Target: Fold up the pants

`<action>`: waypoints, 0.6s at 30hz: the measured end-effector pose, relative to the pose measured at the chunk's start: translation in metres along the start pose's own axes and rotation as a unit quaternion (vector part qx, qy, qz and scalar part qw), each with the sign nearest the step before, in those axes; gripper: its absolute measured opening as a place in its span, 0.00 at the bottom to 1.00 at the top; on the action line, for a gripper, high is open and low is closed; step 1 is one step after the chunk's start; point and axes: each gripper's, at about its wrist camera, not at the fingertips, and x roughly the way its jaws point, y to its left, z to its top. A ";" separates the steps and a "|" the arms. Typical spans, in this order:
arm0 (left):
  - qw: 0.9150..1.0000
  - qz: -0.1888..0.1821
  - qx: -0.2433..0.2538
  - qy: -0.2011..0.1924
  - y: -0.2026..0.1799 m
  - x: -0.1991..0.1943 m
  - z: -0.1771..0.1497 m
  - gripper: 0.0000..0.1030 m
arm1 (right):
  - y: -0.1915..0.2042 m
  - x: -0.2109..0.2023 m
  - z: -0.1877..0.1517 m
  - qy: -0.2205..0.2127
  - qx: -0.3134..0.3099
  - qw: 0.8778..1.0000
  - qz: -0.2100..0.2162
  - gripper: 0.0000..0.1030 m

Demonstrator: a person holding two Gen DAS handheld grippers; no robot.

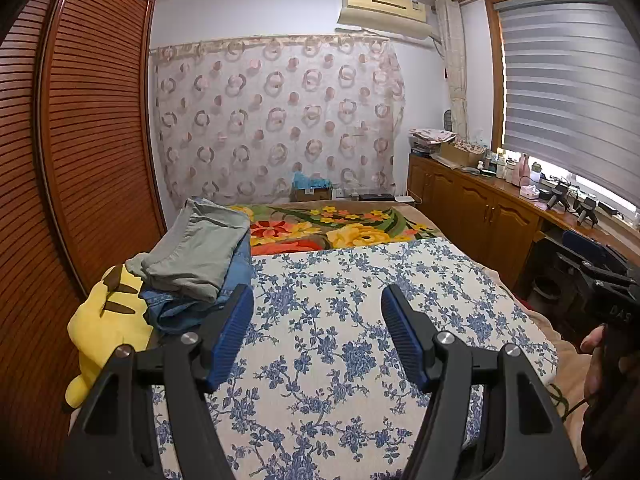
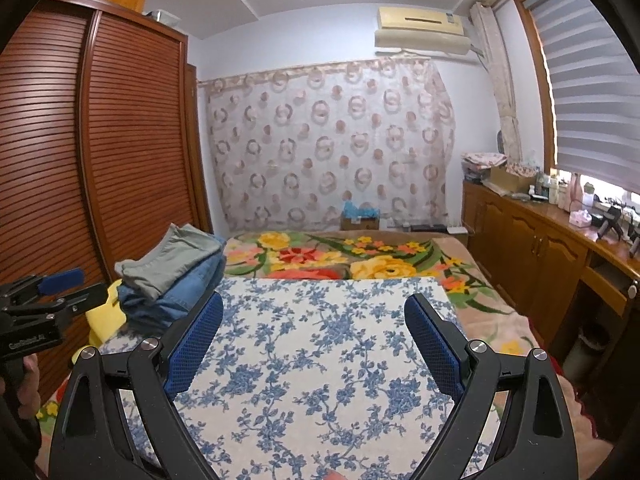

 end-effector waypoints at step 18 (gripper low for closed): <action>1.000 -0.001 -0.001 0.002 0.003 -0.001 -0.002 0.65 | 0.000 0.000 -0.001 0.001 -0.001 1.000 0.001 0.91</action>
